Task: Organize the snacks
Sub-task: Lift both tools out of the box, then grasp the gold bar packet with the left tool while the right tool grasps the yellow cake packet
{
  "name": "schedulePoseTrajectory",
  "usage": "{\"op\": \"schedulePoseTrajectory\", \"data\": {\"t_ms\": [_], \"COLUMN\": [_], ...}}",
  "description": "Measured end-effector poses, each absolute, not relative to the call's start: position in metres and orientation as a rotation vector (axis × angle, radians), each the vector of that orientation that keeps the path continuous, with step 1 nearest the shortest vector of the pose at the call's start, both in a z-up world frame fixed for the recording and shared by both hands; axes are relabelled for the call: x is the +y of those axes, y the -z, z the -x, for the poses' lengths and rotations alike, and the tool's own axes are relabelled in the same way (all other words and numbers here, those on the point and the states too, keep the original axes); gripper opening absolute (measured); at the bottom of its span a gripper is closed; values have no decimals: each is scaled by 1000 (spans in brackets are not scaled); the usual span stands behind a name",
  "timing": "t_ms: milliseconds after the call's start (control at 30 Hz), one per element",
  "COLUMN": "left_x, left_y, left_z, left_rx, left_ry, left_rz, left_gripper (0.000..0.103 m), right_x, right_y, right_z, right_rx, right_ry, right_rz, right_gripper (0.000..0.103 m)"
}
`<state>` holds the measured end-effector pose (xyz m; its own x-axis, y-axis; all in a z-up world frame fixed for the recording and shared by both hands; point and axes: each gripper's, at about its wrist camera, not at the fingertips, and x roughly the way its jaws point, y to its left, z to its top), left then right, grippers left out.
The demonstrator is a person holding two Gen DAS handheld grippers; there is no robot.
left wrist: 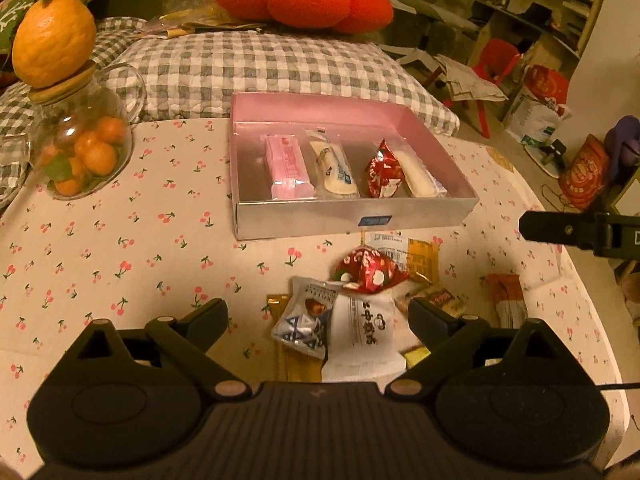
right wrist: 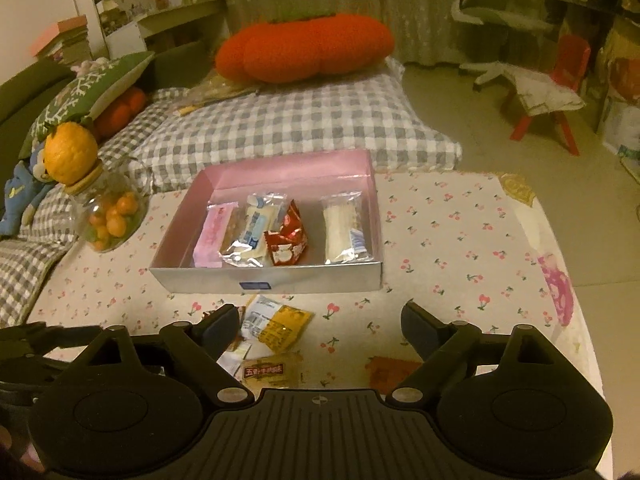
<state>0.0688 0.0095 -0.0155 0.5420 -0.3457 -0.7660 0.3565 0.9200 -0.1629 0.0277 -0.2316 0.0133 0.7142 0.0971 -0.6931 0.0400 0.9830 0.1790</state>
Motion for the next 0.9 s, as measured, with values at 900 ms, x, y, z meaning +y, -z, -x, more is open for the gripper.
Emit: {"op": "schedulePoseTrajectory", "data": {"t_ms": [900], "left_x": [30], "left_y": [62], "left_z": [-33], "left_rx": [908], "left_ry": [442], "left_rz": [-87], "left_gripper": [102], "right_x": [-235], "right_y": [29], "right_z": [13], "right_rx": [730], "right_ry": [-38], "right_rz": [8], "right_gripper": [97]}}
